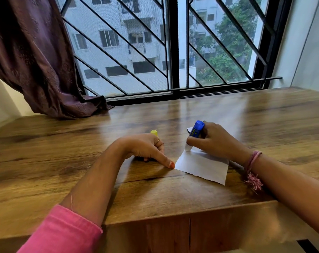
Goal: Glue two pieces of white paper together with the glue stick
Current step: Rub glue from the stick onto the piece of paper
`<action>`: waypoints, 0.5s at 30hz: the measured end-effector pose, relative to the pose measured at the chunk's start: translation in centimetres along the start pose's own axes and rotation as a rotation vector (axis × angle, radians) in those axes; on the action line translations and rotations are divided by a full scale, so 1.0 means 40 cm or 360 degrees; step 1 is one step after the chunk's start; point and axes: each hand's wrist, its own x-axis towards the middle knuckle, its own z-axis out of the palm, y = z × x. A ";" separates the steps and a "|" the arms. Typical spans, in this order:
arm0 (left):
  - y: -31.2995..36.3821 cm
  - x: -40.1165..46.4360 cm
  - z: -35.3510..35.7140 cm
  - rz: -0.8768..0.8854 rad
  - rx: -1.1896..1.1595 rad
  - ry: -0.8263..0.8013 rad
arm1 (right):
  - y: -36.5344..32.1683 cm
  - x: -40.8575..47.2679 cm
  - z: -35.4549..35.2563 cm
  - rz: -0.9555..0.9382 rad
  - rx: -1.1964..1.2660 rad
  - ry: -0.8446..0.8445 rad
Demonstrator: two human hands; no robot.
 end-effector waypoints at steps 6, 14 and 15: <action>-0.002 0.003 0.001 0.0014 -0.0007 0.0012 | -0.005 -0.005 -0.003 0.0027 0.0022 -0.0021; -0.003 0.000 0.001 0.0031 -0.0004 0.0015 | -0.016 0.003 -0.056 0.0285 0.0784 0.0213; -0.003 0.000 0.001 0.0035 -0.0006 0.0014 | -0.016 0.003 -0.065 0.0333 0.0940 0.0232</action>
